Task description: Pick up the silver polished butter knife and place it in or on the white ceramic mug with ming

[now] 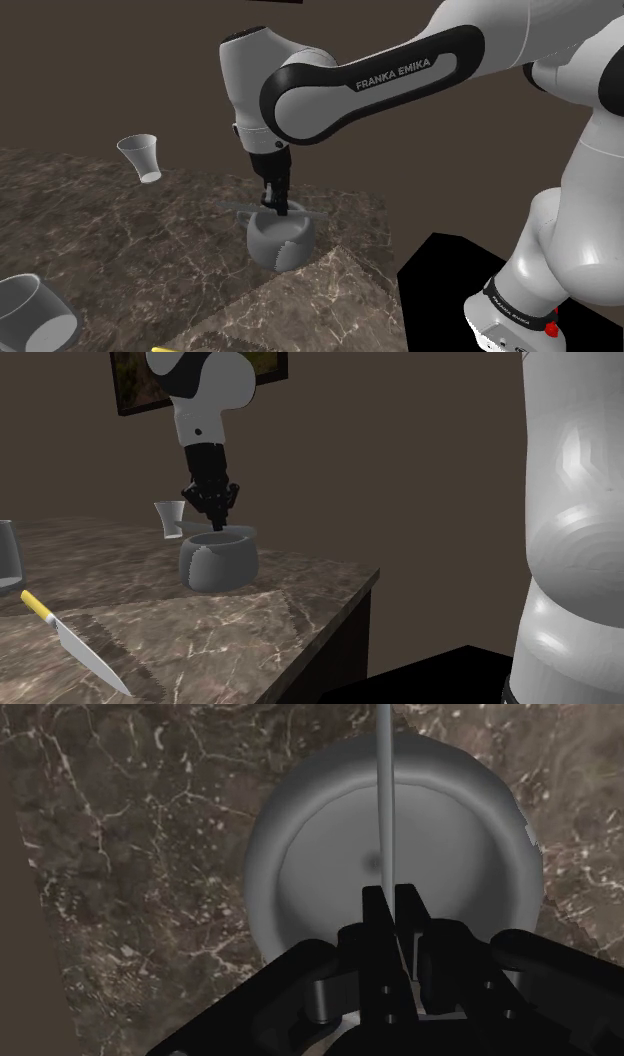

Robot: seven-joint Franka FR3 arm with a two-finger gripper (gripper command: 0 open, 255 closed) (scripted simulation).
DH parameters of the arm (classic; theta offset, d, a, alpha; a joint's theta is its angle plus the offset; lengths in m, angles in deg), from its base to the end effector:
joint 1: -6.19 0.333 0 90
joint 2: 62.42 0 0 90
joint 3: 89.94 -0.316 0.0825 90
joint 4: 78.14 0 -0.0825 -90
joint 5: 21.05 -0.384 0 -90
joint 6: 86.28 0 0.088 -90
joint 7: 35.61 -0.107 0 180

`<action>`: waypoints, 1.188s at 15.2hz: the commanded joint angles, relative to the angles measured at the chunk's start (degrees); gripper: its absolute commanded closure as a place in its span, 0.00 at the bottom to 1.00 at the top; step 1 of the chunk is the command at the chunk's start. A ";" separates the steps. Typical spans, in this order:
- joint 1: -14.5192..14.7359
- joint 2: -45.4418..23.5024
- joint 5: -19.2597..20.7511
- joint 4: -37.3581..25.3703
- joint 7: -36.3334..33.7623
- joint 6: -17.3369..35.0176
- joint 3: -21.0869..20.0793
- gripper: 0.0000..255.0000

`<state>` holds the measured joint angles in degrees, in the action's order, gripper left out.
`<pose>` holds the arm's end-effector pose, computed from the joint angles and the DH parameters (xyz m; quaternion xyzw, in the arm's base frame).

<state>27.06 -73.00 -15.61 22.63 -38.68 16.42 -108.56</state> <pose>0.4720 0.3654 0.4518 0.9433 0.3242 -0.0596 0.0404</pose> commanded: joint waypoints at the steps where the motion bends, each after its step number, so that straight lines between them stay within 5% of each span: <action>1: 0.00 0.00 0.00 0.00 0.00 0.01 0.00 0.00; 6: 0.00 0.00 0.00 0.00 0.00 0.01 0.00 0.00; 10: 0.43 -0.50 0.00 -7.90 0.06 -7.42 -0.22 0.00; 18: 0.43 -0.50 0.00 -7.90 0.06 -7.42 -0.22 0.00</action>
